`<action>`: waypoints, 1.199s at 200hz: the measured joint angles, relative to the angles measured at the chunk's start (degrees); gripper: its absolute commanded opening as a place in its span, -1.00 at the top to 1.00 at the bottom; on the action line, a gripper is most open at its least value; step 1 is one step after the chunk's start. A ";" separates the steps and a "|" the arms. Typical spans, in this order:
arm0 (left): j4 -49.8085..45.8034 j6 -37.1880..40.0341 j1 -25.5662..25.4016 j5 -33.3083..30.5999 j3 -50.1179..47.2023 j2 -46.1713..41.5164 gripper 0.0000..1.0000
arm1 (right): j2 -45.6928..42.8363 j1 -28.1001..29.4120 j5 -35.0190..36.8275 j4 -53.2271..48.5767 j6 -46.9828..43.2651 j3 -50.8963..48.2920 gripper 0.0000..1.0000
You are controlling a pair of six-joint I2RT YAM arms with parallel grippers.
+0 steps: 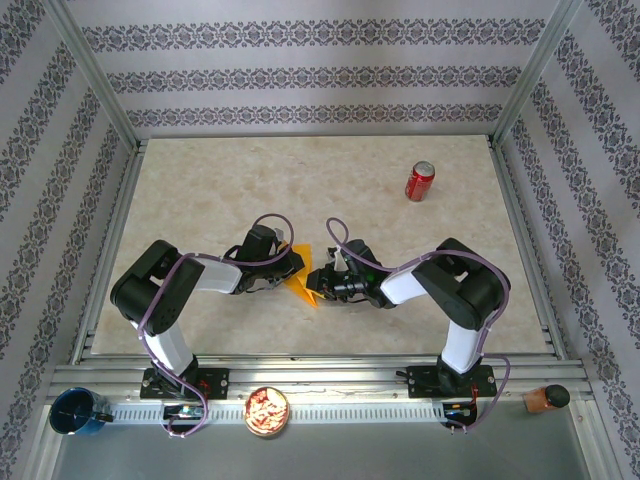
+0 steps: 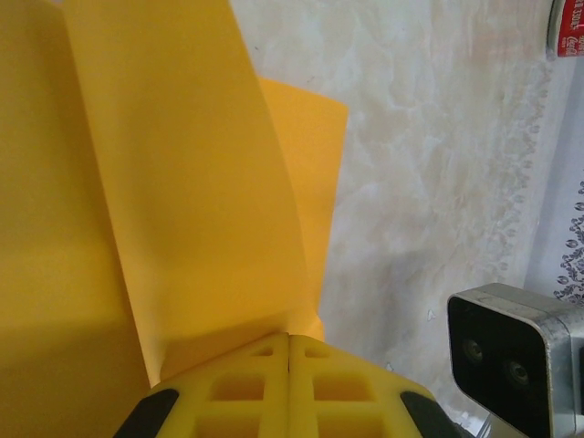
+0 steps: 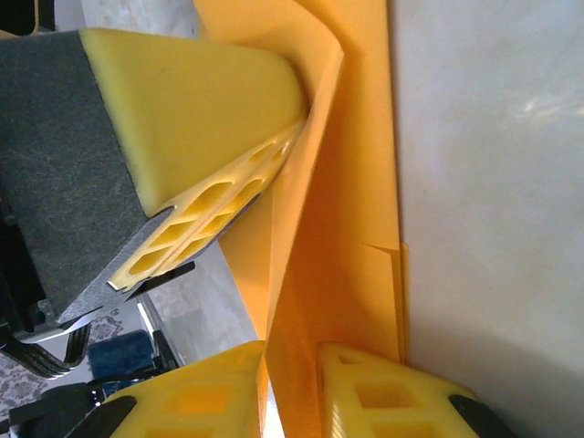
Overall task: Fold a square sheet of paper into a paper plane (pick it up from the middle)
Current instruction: Fourth fold the wing at the center of the table.
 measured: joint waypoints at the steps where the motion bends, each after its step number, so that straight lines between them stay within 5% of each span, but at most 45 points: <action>1: 0.00 0.00 0.00 0.00 0.00 0.00 0.91 | -0.07 0.00 0.00 -0.04 0.00 0.00 0.52; 60: 0.04 0.24 0.00 0.42 0.00 0.04 0.91 | -0.63 -0.39 1.27 -3.21 0.00 1.55 0.54; 120: 0.04 0.26 0.00 0.61 0.00 0.04 0.90 | 0.96 -0.74 1.92 -3.19 0.31 2.32 0.80; 240: 0.26 1.51 0.02 -1.88 -0.44 -4.61 0.65 | 1.22 -0.76 2.60 3.76 3.28 -1.27 0.99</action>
